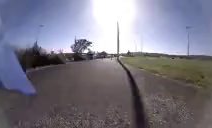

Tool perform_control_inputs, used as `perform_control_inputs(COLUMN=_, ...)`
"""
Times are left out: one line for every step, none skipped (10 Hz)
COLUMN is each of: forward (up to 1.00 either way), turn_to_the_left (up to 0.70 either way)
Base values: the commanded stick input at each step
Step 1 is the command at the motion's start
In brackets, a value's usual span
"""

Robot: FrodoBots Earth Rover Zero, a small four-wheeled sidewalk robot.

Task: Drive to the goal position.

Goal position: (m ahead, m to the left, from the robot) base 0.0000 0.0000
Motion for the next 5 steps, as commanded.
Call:
perform_control_inputs(forward=0.84, turn_to_the_left=0.00)
perform_control_inputs(forward=0.79, turn_to_the_left=0.00)
perform_control_inputs(forward=0.74, turn_to_the_left=0.00)
perform_control_inputs(forward=0.69, turn_to_the_left=0.00)
perform_control_inputs(forward=0.64, turn_to_the_left=0.00)
